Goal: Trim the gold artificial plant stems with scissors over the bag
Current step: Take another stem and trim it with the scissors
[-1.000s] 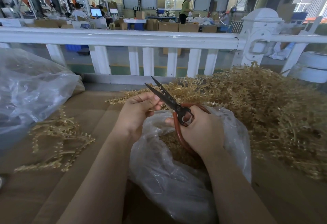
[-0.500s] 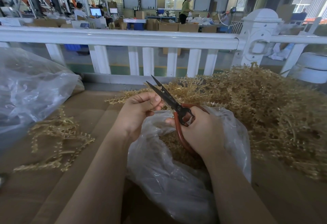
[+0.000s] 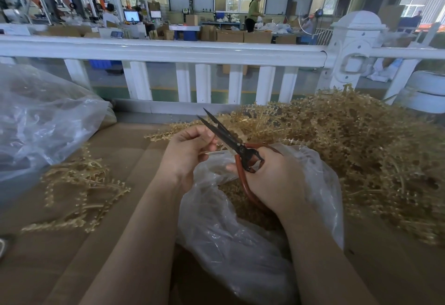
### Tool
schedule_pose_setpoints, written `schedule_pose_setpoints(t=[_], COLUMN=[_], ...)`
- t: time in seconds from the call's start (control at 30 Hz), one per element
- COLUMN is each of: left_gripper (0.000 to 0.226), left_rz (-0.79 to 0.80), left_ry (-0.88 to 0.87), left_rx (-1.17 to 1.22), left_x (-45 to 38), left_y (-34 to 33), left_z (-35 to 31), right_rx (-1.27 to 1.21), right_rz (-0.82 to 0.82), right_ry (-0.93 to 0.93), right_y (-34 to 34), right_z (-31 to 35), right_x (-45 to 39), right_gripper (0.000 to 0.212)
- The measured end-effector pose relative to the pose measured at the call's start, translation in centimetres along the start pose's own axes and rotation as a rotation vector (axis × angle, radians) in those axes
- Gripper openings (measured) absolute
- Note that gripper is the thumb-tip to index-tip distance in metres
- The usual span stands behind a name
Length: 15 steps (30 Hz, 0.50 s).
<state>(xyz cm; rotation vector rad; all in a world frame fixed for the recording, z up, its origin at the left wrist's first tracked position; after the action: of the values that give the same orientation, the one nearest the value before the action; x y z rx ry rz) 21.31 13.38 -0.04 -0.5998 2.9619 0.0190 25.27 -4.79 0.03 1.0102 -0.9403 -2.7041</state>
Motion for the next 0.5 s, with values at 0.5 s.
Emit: schedule_pose_setpoints(t=[0.5], left_gripper=[0.013], left_rz=[0.099], left_ry=[-0.036], left_rx=[-0.193], left_x=[-0.1], left_y=[-1.5], left_z=[0.3], right_rx=[-0.382], right_rz=[-0.059], right_ry=[-0.225], right_y=[0.2], right_z=[-1.3], right_x=[-0.1], right_gripper=[0.031])
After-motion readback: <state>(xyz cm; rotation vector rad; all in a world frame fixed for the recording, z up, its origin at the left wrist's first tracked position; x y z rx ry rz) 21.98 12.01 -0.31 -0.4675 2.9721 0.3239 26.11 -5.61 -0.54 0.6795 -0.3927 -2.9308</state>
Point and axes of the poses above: each hand's wrist, its own x-axis away from the middle knuckle, its own y-axis out of the back of the hand, z = x × y, the point moved 9 cm from there along -x, towards the middle knuckle, and after that the axes turned 10 degrees about -x, right-handed, at the moved point
